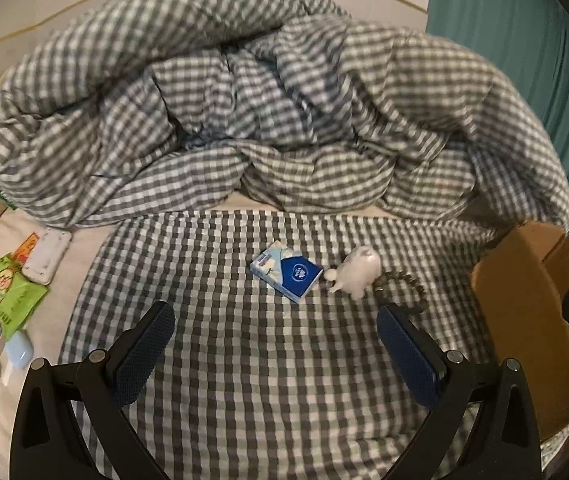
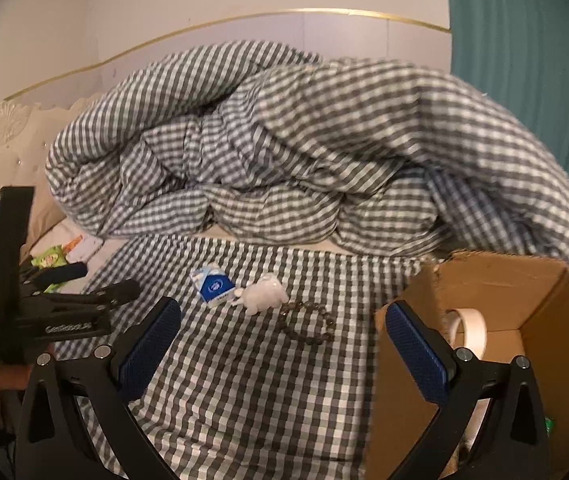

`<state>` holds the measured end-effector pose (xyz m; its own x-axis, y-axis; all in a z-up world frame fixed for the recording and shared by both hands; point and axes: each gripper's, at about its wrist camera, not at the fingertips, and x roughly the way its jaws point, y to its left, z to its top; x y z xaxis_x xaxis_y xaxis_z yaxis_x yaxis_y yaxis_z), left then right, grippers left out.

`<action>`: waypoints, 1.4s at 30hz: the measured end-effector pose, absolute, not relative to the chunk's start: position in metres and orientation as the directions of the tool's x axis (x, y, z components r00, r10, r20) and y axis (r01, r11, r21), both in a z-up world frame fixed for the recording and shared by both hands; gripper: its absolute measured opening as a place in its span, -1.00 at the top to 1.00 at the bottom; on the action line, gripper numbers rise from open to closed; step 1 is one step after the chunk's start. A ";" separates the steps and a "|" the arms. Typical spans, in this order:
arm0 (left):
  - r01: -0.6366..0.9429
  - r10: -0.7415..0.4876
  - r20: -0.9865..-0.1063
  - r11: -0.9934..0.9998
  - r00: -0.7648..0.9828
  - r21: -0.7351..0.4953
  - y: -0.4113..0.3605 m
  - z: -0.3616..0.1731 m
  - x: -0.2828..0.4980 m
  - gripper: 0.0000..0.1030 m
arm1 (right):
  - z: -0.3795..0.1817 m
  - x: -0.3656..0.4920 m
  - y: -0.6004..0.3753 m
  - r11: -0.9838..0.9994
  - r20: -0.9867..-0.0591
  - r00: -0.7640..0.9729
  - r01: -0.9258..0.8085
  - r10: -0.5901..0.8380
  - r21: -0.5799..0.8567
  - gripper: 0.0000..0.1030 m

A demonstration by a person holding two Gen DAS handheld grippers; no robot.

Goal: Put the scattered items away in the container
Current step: 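Grasp the blue tissue pack with the left gripper while the right gripper grasps the bead bracelet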

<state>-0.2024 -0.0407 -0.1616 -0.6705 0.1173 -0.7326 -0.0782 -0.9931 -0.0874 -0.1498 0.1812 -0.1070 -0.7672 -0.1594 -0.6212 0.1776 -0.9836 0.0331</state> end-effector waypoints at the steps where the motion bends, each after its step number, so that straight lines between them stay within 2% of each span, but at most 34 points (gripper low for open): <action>1: -0.090 0.122 -0.735 -0.993 -0.667 -0.083 -0.040 -0.166 -0.207 -1.00 | -0.111 -0.153 0.180 -0.983 -0.627 -0.762 0.181 -0.161 0.032 -0.99; 20: -0.258 0.142 -0.816 -0.966 -0.560 0.009 -0.023 -0.277 -0.314 -1.00 | -0.193 -0.213 0.180 -0.986 -0.724 -0.673 0.157 -0.150 0.059 -0.99; 32: -0.328 0.231 -0.807 -0.943 -0.544 -0.049 -0.019 -0.306 -0.336 -1.00 | -0.227 -0.231 0.178 -0.988 -0.763 -0.631 0.138 -0.140 0.067 -0.99; 33: -0.324 0.230 -0.807 -0.945 -0.544 -0.051 -0.019 -0.307 -0.337 -0.96 | -0.231 -0.232 0.178 -0.988 -0.768 -0.625 0.137 -0.138 0.067 -0.99; 36: -0.300 0.226 -0.808 -0.952 -0.544 -0.064 -0.022 -0.310 -0.339 -0.59 | -0.241 -0.237 0.178 -0.989 -0.777 -0.615 0.131 -0.130 0.063 -0.99; 42: -0.272 0.240 -0.805 -0.957 -0.543 -0.102 -0.031 -0.310 -0.338 -0.54 | -0.261 -0.252 0.178 -0.993 -0.793 -0.600 0.106 -0.102 0.048 -0.99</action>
